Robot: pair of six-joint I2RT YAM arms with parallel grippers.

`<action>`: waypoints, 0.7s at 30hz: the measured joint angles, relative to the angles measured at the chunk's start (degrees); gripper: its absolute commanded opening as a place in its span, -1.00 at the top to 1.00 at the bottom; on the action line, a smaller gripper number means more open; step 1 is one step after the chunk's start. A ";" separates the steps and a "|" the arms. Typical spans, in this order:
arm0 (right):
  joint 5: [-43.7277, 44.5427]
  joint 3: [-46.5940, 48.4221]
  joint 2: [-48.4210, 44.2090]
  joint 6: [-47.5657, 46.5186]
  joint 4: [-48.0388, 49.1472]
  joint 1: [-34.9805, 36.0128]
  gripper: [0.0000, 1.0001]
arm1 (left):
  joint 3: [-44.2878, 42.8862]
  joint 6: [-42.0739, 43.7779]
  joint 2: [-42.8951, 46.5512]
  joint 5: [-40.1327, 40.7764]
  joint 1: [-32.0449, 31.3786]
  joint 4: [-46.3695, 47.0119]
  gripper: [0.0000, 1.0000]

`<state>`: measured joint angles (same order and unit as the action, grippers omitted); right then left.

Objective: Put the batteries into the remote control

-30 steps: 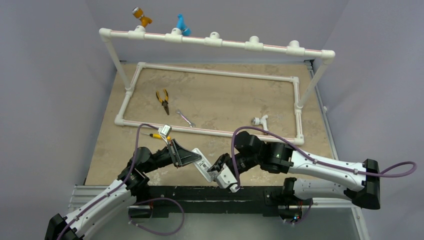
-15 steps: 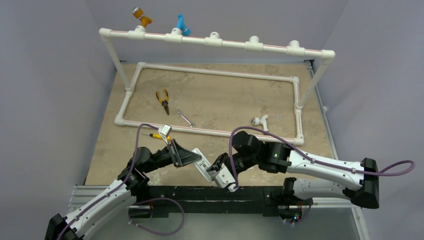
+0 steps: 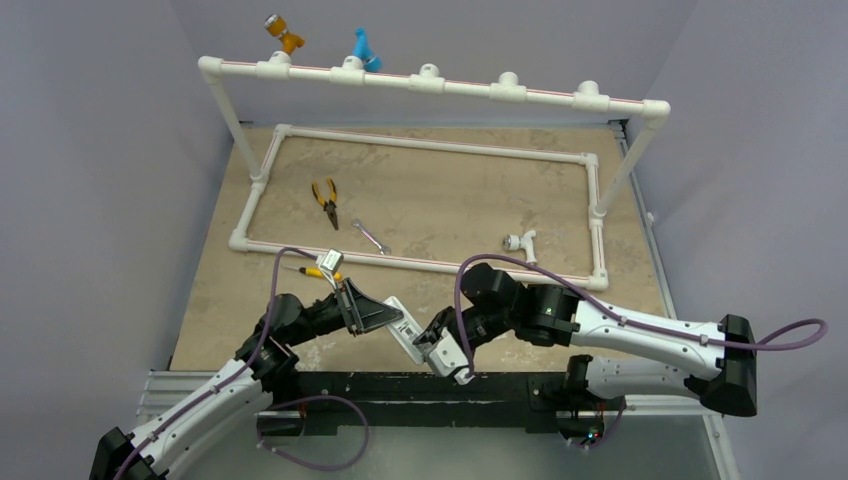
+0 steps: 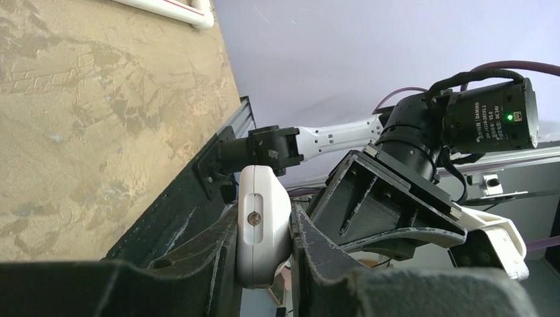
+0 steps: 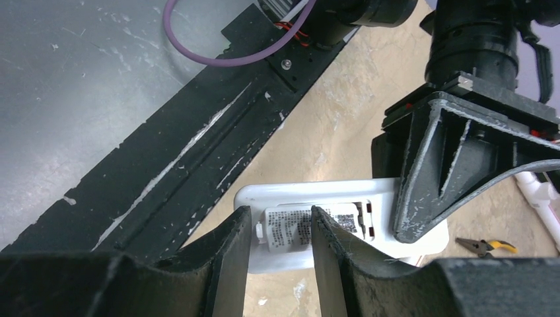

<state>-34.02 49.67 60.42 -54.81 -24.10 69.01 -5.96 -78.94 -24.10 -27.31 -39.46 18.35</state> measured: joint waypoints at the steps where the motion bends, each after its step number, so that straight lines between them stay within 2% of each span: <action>1: 0.02 -0.17 0.20 0.00 0.09 0.00 0.29 | 0.00 0.00 0.00 0.00 0.00 0.00 1.00; 21: 1.46 -2.03 0.39 2.73 4.37 0.11 0.36 | 0.00 0.13 -0.26 0.72 0.02 -0.74 1.00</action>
<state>-32.56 47.64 60.82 -52.07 -19.73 69.12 -5.96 -78.81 -24.36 -26.59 -39.44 17.61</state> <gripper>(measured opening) 0.324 0.255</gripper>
